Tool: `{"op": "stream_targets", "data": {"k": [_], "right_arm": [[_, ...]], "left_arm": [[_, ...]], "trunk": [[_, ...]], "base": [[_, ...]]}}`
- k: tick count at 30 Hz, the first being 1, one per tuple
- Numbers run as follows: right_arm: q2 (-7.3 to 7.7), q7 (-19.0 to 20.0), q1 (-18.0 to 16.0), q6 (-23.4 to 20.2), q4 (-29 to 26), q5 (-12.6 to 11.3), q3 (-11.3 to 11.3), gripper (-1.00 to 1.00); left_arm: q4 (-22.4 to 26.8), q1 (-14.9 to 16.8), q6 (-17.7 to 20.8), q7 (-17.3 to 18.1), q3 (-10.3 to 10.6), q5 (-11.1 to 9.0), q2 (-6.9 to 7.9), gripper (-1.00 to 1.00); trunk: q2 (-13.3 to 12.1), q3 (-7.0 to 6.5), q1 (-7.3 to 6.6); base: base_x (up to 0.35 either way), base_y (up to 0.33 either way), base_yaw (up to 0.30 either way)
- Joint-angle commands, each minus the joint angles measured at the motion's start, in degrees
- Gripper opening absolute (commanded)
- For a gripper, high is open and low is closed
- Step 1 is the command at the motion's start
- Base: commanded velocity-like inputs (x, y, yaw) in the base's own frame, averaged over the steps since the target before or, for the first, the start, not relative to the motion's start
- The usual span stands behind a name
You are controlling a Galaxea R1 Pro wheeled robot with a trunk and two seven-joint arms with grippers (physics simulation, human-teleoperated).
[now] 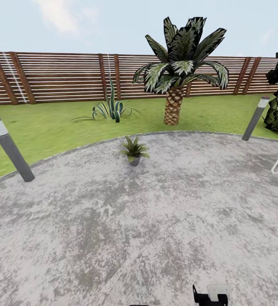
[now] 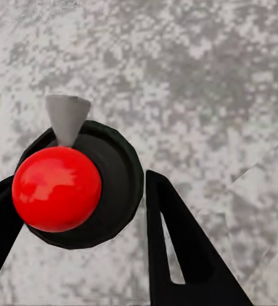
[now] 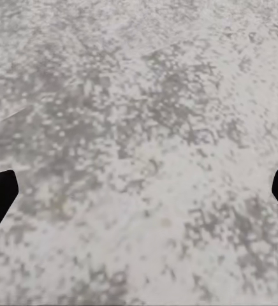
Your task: Pick up the pesticide atomizer in the garden and spray insectifuge to fully cover both potted plants in the garden.
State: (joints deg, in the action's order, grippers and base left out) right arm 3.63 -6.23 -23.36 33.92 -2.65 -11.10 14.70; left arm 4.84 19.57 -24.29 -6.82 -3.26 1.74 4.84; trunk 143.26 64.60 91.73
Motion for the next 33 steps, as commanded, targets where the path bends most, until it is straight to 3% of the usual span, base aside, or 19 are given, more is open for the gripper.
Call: {"op": "stream_targets", "data": {"k": [1, 33], "right_arm": [[-0.01, -0.18, -0.02, 0.10, 0.01, -0.42, 0.51, 1.00], [-0.06, -0.18, -0.02, 0.10, -0.07, -0.42, 0.57, 1.00]], "left_arm": [[-0.05, 0.03, -0.21, -0.04, -0.30, 0.19, -0.01, -1.00], [-0.10, -0.06, -0.23, -0.04, -0.30, 0.19, 0.13, -1.00]], "trunk": [[0.02, 0.05, 0.02], [0.02, 0.05, 0.02]], "base": [[0.294, -0.155, 0.000], [0.322, -0.124, 0.000]]}}
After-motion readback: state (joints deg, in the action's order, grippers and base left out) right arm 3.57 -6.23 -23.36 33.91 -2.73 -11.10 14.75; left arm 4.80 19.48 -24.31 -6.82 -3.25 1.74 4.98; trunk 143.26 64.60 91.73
